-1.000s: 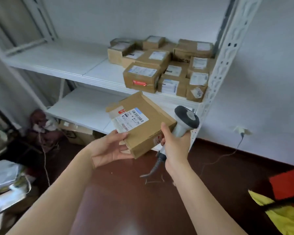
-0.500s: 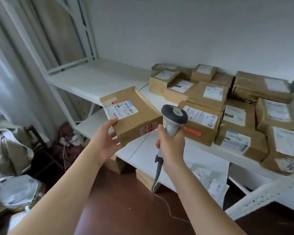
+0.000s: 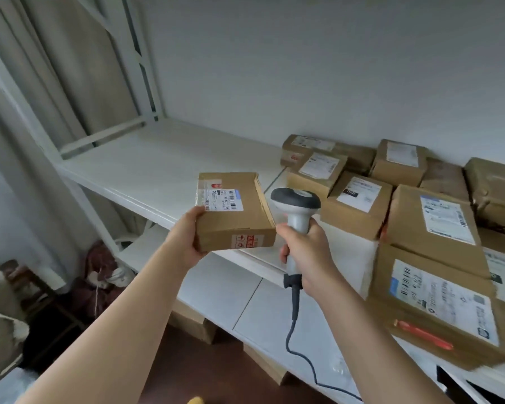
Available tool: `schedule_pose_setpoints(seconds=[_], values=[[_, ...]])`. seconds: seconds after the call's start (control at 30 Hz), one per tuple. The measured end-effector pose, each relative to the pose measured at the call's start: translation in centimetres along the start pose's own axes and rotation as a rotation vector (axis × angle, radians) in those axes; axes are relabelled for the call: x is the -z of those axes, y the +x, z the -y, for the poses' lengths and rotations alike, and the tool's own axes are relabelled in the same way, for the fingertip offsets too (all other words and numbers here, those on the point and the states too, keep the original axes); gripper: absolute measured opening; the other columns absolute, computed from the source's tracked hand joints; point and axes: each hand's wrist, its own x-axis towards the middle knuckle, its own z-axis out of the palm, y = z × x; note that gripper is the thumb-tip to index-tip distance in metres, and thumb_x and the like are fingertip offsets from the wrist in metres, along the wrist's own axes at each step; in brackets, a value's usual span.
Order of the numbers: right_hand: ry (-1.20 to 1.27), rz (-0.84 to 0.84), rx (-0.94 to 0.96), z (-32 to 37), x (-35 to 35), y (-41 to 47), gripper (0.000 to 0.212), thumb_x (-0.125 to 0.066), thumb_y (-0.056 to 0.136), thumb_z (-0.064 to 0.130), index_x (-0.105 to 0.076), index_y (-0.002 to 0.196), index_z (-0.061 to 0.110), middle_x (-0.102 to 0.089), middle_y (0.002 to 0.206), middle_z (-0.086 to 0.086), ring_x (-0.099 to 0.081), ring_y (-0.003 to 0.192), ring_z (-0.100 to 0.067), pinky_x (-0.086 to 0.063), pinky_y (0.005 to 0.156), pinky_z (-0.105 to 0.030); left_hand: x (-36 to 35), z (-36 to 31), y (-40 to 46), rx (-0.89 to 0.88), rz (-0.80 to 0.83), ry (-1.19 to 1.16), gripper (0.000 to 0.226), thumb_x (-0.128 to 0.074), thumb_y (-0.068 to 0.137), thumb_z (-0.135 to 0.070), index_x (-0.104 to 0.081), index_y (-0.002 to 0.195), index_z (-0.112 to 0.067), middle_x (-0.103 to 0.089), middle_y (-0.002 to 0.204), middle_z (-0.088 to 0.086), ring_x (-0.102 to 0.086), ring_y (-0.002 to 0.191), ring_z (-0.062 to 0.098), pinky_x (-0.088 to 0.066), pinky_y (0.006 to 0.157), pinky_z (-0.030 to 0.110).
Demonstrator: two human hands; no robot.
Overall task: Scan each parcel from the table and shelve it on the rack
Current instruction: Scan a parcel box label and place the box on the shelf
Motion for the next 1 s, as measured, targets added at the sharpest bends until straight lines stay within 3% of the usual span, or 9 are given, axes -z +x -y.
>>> schedule_pose_setpoints(seconds=[0.23,0.33,0.5,0.57,0.67,0.8,0.87,0.93,1.0], values=[[-0.025,-0.093,-0.113,1.0,-5.6,7.7,0.022,-0.063,0.089,0.018,-0.058,0.111,0.018,-0.053,0.08,-0.002,-0.05,0.05,-0.01,-0.043,0.054,-0.023,-0.6,-7.1,11.8,0.052,0.143,0.244,0.035,-0.059,0.093,-0.039,-0.062,0.118,-0.016,-0.07,0.102,0.007,-0.066,0.081,0.024,-0.054,0.056,0.031],[-0.031,-0.103,-0.136,1.5,-8.1,9.8,0.021,-0.062,0.091,0.017,-0.058,0.112,0.017,-0.052,0.077,-0.003,-0.048,0.051,-0.012,-0.042,0.051,-0.021,0.3,-9.4,15.9,-0.087,0.017,0.382,0.034,-0.063,0.091,-0.039,-0.067,0.116,-0.016,-0.071,0.101,0.009,-0.067,0.081,0.028,-0.056,0.064,0.034],[-0.017,-0.098,-0.183,0.9,-11.8,12.5,0.024,-0.065,0.09,0.018,-0.057,0.112,0.011,-0.053,0.069,-0.004,-0.048,0.053,-0.017,-0.041,0.068,-0.035,1.2,-10.0,19.2,-0.339,-0.112,0.537,0.032,-0.059,0.096,-0.034,-0.07,0.117,-0.013,-0.069,0.107,0.006,-0.06,0.084,0.023,-0.049,0.064,0.025],[-0.005,-0.102,-0.197,0.7,-12.9,13.2,0.024,-0.065,0.09,0.015,-0.056,0.111,0.01,-0.051,0.07,-0.005,-0.047,0.051,-0.016,-0.042,0.066,-0.035,1.5,-10.0,19.9,-0.409,-0.144,0.548,0.034,-0.06,0.095,-0.034,-0.07,0.117,-0.01,-0.069,0.106,0.005,-0.059,0.088,0.02,-0.05,0.074,0.028],[0.019,-0.07,-0.215,0.9,-14.6,13.9,0.022,-0.064,0.091,0.014,-0.058,0.111,0.012,-0.051,0.078,-0.004,-0.047,0.05,-0.013,-0.043,0.055,-0.026,2.2,-11.1,20.6,-0.465,-0.176,0.544,0.029,-0.062,0.094,-0.033,-0.072,0.106,-0.009,-0.068,0.095,0.003,-0.06,0.085,0.02,-0.048,0.073,0.027],[0.094,0.048,-0.208,1.3,-16.7,14.6,0.012,-0.068,0.09,0.019,-0.06,0.099,0.021,-0.056,0.087,0.001,-0.052,0.06,-0.015,-0.047,0.06,-0.026,3.9,-13.1,21.6,-0.462,-0.223,0.607,0.028,-0.06,0.096,-0.03,-0.073,0.103,-0.007,-0.066,0.089,0.006,-0.059,0.082,0.022,-0.043,0.07,0.027],[0.092,0.093,-0.199,1.5,-17.5,15.0,0.015,-0.07,0.089,0.023,-0.061,0.1,0.026,-0.057,0.091,0.002,-0.055,0.066,-0.015,-0.049,0.061,-0.025,5.1,-14.3,22.2,-0.474,-0.29,0.652,0.03,-0.056,0.097,-0.028,-0.072,0.106,-0.004,-0.069,0.097,0.011,-0.063,0.089,0.028,-0.046,0.073,0.032],[0.107,0.107,-0.187,1.6,-18.3,15.5,0.017,-0.07,0.089,0.022,-0.061,0.102,0.027,-0.056,0.095,0.001,-0.055,0.066,-0.014,-0.051,0.06,-0.022,6.3,-15.1,22.4,-0.574,-0.422,0.849,0.031,-0.052,0.098,-0.027,-0.068,0.116,-0.007,-0.064,0.118,0.015,-0.058,0.109,0.034,-0.046,0.089,0.038],[0.12,0.114,-0.175,1.8,-19.2,15.9,0.016,-0.07,0.089,0.02,-0.061,0.102,0.025,-0.055,0.096,0.0,-0.055,0.066,-0.014,-0.051,0.057,-0.019,7.0,-14.8,21.8,-0.835,-0.446,1.14,0.027,-0.053,0.096,-0.024,-0.07,0.111,-0.009,-0.059,0.117,0.016,-0.052,0.109,0.036,-0.042,0.091,0.041]])
